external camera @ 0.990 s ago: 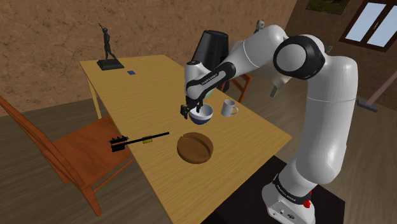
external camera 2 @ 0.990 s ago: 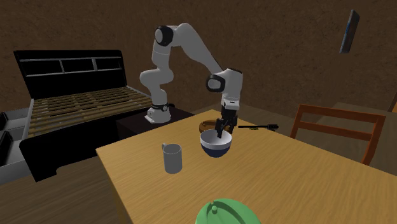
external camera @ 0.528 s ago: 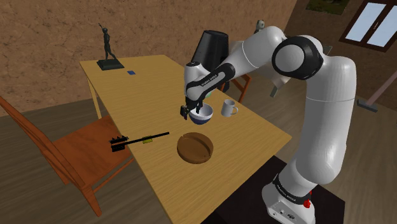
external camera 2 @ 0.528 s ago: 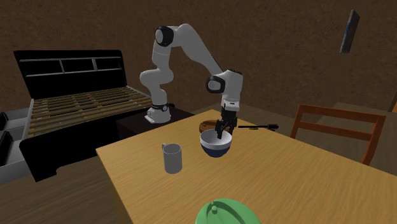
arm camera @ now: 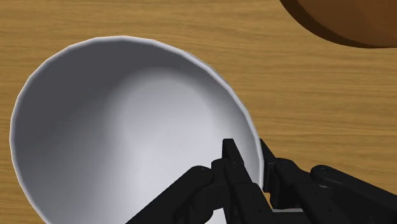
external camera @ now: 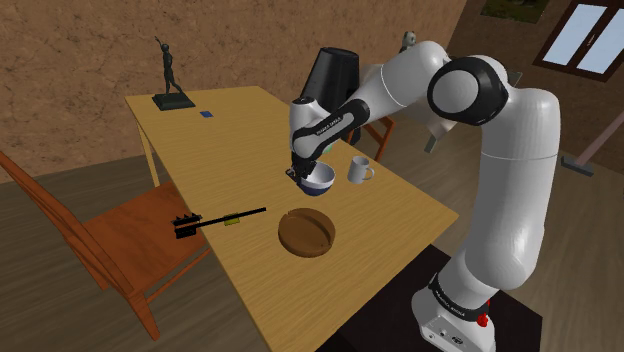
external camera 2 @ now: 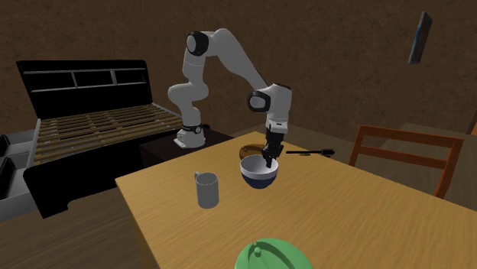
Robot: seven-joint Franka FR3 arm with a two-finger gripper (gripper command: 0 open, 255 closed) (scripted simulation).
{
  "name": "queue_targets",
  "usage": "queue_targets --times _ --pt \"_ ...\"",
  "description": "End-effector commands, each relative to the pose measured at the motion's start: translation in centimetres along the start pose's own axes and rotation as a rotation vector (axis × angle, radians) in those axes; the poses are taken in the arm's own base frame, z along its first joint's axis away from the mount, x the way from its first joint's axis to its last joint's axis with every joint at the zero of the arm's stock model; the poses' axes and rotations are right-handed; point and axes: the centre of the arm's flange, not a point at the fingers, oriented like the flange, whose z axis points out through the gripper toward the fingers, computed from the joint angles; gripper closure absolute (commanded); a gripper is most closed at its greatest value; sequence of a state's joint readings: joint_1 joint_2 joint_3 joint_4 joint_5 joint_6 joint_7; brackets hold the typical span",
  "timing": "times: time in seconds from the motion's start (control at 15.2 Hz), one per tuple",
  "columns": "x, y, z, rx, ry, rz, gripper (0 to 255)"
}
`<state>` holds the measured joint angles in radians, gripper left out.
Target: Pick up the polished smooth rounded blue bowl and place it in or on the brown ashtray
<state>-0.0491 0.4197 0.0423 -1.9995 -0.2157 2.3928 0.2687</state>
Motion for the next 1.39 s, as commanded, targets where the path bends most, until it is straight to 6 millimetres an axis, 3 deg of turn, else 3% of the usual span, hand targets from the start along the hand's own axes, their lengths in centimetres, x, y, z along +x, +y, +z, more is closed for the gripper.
queue_targets --times 0.0,0.13,1.32 --pt "0.0 0.0 0.1 0.0 -0.002 0.0 255" --pt "0.0 0.0 0.1 0.0 -0.002 0.0 255" --pt "0.0 1.3 -9.3 0.0 -0.002 0.0 255"
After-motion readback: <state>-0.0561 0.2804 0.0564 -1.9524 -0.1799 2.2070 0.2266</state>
